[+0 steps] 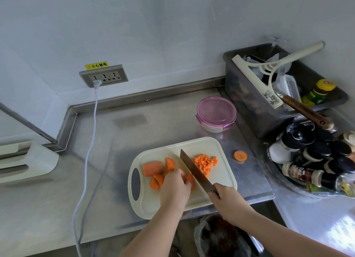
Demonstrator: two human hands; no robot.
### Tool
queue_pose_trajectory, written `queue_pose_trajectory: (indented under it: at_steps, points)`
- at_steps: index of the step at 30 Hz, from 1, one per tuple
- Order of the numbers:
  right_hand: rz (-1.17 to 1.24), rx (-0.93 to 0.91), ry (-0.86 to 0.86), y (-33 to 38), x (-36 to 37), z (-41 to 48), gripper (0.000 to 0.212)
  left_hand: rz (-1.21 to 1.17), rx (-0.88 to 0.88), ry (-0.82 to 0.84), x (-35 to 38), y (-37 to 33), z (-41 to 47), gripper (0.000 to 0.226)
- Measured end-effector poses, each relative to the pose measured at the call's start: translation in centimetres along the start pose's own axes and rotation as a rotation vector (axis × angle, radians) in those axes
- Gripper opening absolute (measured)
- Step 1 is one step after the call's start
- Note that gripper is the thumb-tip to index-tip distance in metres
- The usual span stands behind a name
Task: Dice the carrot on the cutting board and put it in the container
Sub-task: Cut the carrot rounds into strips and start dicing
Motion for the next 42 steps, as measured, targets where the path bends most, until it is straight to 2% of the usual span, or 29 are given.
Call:
queue_pose_trajectory:
  at_steps: [4, 9, 13, 20, 26, 33, 42]
  points:
    - [0.004, -0.01, 0.004, 0.0, 0.3, -0.2, 0.015, 0.024, 0.007, 0.033, 0.0, 0.4, 0.5, 0.028]
    - [0.016, -0.013, 0.008, 0.0, 1.2, 0.3, 0.016, -0.059, -0.028, 0.094, 0.4, 0.1, 1.1, 0.022]
    - [0.003, -0.015, -0.011, 0.5, 1.6, 1.3, 0.02, -0.189, -0.098, 0.064, 0.3, 0.4, 1.7, 0.032]
    - [-0.057, -0.043, -0.053, 0.8, 1.7, 2.6, 0.015, -0.271, -0.088, 0.011, 0.3, 0.9, 1.7, 0.028]
    - [-0.136, -0.055, -0.094, 0.9, 1.5, 2.1, 0.027, -0.198, -0.072, -0.007, 0.5, 0.7, 2.0, 0.027]
    - [-0.178, -0.031, -0.082, 0.7, 1.5, 2.2, 0.028, -0.14, -0.107, -0.007, 0.8, 0.1, 2.9, 0.026]
    - [-0.29, -0.067, -0.04, 1.1, 1.9, 2.0, 0.035, -0.179, -0.182, 0.025, 1.2, 0.7, 3.5, 0.017]
Point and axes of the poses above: each hand's wrist, its own z-axis towards the middle knuckle, its own x-axis out of the palm, y = z × x, the point moved 5 cm from there along z, towards the middle knuckle, and after that the axes turned 5 degrees about z, right-handed, at the moved point
